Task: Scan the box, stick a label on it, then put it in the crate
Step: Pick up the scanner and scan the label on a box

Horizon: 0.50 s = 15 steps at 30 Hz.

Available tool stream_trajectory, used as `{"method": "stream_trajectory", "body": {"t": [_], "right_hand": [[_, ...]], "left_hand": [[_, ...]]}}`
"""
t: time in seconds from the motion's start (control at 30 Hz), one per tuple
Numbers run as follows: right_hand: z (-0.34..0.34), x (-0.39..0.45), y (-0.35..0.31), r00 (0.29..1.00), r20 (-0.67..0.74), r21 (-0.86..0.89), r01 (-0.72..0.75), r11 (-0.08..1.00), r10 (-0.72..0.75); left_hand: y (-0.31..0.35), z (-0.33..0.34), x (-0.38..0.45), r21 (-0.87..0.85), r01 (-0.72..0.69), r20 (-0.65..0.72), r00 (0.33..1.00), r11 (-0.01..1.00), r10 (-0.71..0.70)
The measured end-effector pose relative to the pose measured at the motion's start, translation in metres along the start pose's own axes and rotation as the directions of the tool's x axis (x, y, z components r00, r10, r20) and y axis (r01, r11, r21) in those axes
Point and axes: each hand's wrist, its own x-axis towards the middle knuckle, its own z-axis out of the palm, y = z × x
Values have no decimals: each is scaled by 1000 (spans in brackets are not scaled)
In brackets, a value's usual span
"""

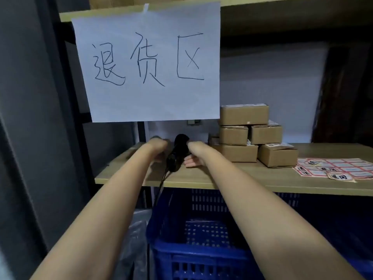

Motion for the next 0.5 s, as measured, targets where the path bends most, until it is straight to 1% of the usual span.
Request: {"method": "stream_trajectory", "body": {"t": [0.07, 0.13, 0.27, 0.37, 0.5], "right_hand": [[5, 3, -1, 1000, 5, 24, -19, 1000, 19], [7, 6, 0, 999, 12, 69, -30, 997, 30], [9, 15, 2, 1000, 20, 105, -25, 994, 23], [9, 14, 3, 1000, 19, 143, -14, 990, 11], [7, 8, 2, 999, 34, 227, -8, 974, 0]], "left_hand": [[-3, 0, 9, -102, 77, 103, 992, 992, -66], [-7, 0, 16, -126, 118, 185, 978, 985, -93], [-7, 3, 22, -180, 110, 279, 959, 977, -57], [-6, 6, 22, -225, 117, 305, 951, 967, -44], [-8, 6, 13, -292, 88, 265, 964, 953, -8]]}}
